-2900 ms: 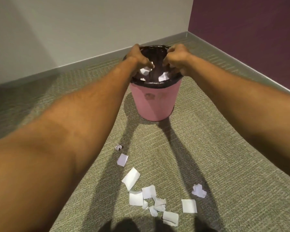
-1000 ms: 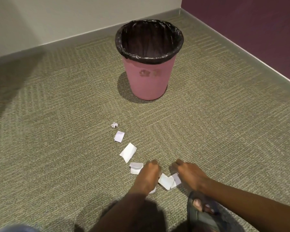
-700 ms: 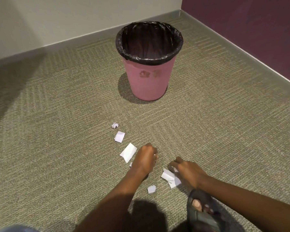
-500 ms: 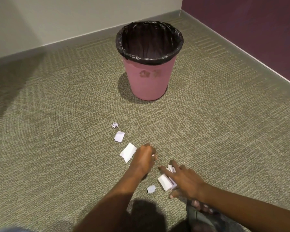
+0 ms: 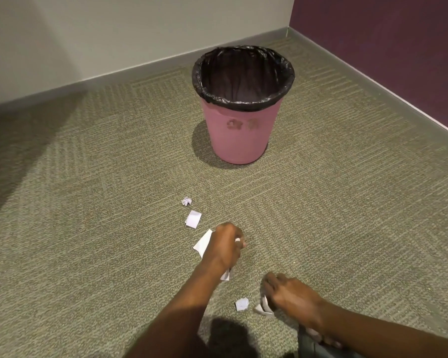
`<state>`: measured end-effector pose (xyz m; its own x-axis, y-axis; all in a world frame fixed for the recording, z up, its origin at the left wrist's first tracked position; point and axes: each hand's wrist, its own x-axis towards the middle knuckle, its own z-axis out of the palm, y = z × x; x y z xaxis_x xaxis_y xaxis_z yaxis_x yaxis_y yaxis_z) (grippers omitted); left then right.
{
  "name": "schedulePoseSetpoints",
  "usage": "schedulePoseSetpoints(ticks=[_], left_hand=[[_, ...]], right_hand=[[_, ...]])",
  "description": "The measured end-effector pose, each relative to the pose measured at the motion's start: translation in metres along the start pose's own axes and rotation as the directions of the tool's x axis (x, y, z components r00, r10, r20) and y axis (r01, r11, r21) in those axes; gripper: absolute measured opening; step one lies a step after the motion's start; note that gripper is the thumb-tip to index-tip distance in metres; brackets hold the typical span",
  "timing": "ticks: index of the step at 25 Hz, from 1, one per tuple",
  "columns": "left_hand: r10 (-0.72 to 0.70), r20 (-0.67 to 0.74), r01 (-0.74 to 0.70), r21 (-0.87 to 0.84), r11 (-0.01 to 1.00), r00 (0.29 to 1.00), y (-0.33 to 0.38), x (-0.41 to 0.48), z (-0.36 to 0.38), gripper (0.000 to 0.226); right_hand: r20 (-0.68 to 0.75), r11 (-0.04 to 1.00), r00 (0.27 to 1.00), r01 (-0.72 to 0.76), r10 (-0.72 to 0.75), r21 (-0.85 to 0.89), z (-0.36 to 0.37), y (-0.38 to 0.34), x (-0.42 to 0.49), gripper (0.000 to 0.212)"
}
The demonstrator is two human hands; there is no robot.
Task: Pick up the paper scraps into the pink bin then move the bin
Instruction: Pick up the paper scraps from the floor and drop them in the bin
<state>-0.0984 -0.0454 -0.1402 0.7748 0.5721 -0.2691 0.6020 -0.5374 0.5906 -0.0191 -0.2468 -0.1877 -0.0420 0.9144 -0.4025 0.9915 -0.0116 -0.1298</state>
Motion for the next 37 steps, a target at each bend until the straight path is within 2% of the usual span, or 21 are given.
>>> schedulePoseSetpoints(ticks=[3, 6, 8, 10, 13, 15, 17, 18, 20, 22, 23, 24, 26, 28, 30, 31, 32, 34, 35, 36, 37], left_hand=[[-0.031, -0.029, 0.028, -0.092, 0.995, 0.999, 0.004, 0.013, -0.031, 0.005], [-0.017, -0.089, 0.005, -0.124, 0.992, 0.996, 0.012, 0.028, -0.082, 0.005], [0.010, -0.190, -0.032, -0.112, 0.993, 0.982, 0.024, 0.042, -0.125, 0.013], [0.050, -0.284, -0.086, -0.116, 0.989, 0.957, 0.042, 0.060, -0.169, 0.016], [0.099, -0.435, -0.183, -0.156, 0.971, 0.895, 0.079, 0.098, -0.230, 0.022], [0.118, -0.531, -0.258, -0.198, 0.946, 0.839, 0.103, 0.130, -0.263, 0.021], [0.153, -0.606, -0.301, -0.149, 0.942, 0.780, 0.124, 0.169, -0.279, 0.021], [0.173, -0.622, -0.303, -0.108, 0.947, 0.764, 0.131, 0.189, -0.280, 0.022], [0.182, -0.550, -0.234, -0.025, 0.972, 0.815, 0.139, 0.221, -0.271, 0.028], [0.220, -0.330, -0.181, 0.145, 0.973, 0.918, 0.137, 0.240, -0.255, 0.042], [0.238, -0.234, -0.186, 0.222, 0.957, 0.943, 0.134, 0.242, -0.248, 0.050], [0.270, -0.207, -0.209, 0.273, 0.939, 0.940, 0.130, 0.241, -0.241, 0.056], [0.340, -0.296, -0.237, 0.332, 0.913, 0.893, 0.114, 0.232, -0.231, 0.055], [0.344, -0.507, -0.236, 0.266, 0.935, 0.790, 0.091, 0.210, -0.218, 0.040], [0.295, -0.686, -0.252, 0.165, 0.954, 0.665, 0.069, 0.170, -0.196, 0.024], [0.260, -0.724, -0.240, 0.133, 0.961, 0.639, 0.058, 0.146, -0.182, 0.019], [0.226, -0.707, -0.215, 0.108, 0.971, 0.670, 0.044, 0.124, -0.165, 0.016], [0.101, -0.513, -0.107, 0.019, 0.994, 0.852, 0.005, 0.085, -0.122, 0.015], [0.027, -0.352, -0.031, -0.006, 1.000, 0.936, -0.018, 0.070, -0.099, 0.014], [-0.031, -0.185, 0.037, 0.027, 0.999, 0.982, -0.040, 0.054, -0.079, 0.017], [-0.062, -0.036, 0.066, 0.121, 0.990, 0.997, -0.059, 0.041, -0.061, 0.034]], right_hand=[[-0.013, 0.968, 0.990, -0.132, 0.138, 0.212, -0.006, 0.011, 0.010, 0.033], [-0.090, 0.802, 0.908, -0.310, 0.409, 0.511, -0.047, 0.033, 0.024, 0.018], [-0.278, 0.786, 0.847, -0.233, 0.454, 0.572, -0.103, 0.054, 0.036, 0.021], [-0.475, 0.807, 0.753, -0.123, 0.455, 0.578, -0.171, 0.071, 0.045, 0.030], [-0.660, 0.817, 0.573, -0.032, 0.486, 0.575, -0.277, 0.099, 0.063, 0.034], [-0.769, 0.876, 0.450, -0.061, 0.453, 0.479, -0.333, 0.120, 0.087, 0.033], [-0.809, 0.901, 0.397, -0.150, 0.432, 0.408, -0.371, 0.145, 0.116, 0.034], [-0.788, 0.891, 0.417, -0.188, 0.452, 0.412, -0.381, 0.158, 0.129, 0.036], [-0.697, 0.855, 0.497, -0.264, 0.518, 0.447, -0.387, 0.173, 0.146, 0.043], [-0.669, 0.850, 0.526, -0.297, 0.525, 0.435, -0.378, 0.174, 0.148, 0.048], [-0.697, 0.871, 0.522, -0.286, 0.492, 0.400, -0.372, 0.171, 0.145, 0.046], [-0.737, 0.899, 0.515, -0.268, 0.439, 0.347, -0.362, 0.166, 0.139, 0.040], [-0.805, 0.954, 0.513, -0.188, 0.298, 0.233, -0.339, 0.147, 0.122, 0.029], [-0.814, 0.980, 0.546, -0.076, 0.197, 0.186, -0.308, 0.126, 0.102, 0.017], [-0.746, 0.981, 0.653, 0.019, 0.132, 0.191, -0.268, 0.104, 0.085, 0.014], [-0.657, 0.974, 0.747, 0.058, 0.103, 0.219, -0.247, 0.090, 0.077, 0.017], [-0.529, 0.965, 0.847, 0.086, 0.060, 0.248, -0.225, 0.077, 0.071, 0.023], [-0.237, 0.959, 0.969, 0.131, -0.071, 0.252, -0.183, 0.054, 0.064, 0.035], [-0.116, 0.963, 0.984, 0.161, -0.138, 0.215, -0.164, 0.043, 0.064, 0.042], [-0.017, 0.967, 0.980, 0.198, -0.198, 0.162, -0.145, 0.033, 0.066, 0.049], [0.063, 0.964, 0.966, 0.243, -0.250, 0.108, -0.128, 0.023, 0.067, 0.057]])
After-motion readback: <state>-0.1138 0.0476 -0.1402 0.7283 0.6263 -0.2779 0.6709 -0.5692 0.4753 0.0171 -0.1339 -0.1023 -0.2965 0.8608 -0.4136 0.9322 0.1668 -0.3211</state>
